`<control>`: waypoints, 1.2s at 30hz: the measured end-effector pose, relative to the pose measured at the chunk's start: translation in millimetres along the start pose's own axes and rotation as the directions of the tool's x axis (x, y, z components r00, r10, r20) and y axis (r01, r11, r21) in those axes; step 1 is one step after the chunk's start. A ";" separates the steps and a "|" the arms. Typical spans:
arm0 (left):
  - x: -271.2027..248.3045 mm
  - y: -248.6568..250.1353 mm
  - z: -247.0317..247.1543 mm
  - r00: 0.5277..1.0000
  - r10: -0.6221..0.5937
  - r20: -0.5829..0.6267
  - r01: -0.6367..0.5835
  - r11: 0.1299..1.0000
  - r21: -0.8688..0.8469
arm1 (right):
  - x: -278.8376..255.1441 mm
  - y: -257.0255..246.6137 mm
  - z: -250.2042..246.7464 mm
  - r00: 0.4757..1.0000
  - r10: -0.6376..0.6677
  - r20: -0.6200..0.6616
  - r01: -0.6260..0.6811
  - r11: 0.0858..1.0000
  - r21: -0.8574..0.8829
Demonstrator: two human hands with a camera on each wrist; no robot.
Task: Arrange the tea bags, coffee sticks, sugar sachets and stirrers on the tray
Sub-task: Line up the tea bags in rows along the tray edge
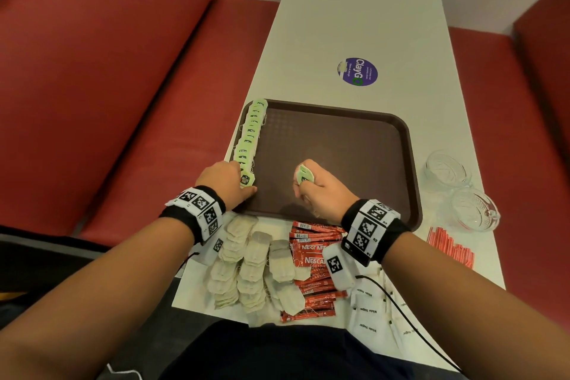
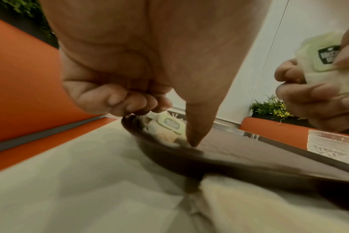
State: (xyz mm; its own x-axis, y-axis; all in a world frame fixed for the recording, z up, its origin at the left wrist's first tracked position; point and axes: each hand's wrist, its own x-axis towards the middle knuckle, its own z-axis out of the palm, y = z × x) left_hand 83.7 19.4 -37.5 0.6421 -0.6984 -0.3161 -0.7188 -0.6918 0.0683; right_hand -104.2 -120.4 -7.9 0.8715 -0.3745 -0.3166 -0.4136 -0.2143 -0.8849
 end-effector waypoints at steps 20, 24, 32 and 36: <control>-38.5 14.5 -52.2 0.792 0.525 -0.312 -0.611 0.664 -0.432 | 1.6 -15.0 10.8 0.997 0.055 0.047 -0.060 0.993 0.099; -39.7 19.5 -55.5 0.813 0.493 -0.309 -0.582 0.690 -0.430 | 0.0 -23.0 14.5 0.997 0.043 0.061 -0.051 0.990 0.132; -38.8 3.0 -58.1 0.872 0.413 -0.260 -0.484 0.656 -0.580 | 0.9 -16.1 17.3 0.999 -0.036 0.015 0.036 0.998 -0.047; -41.0 -4.5 -63.9 0.835 0.435 -0.337 -0.548 0.710 -0.441 | 5.0 -12.7 22.1 0.996 -0.086 -0.015 0.084 0.993 -0.085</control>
State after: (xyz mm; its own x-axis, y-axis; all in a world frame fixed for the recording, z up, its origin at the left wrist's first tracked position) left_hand 77.7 39.4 35.6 0.3129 -0.9460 0.0846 -0.7454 -0.1894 0.6391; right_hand -88.8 -99.6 -5.8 0.8999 -0.3678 -0.2345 -0.3595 -0.3207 -0.8763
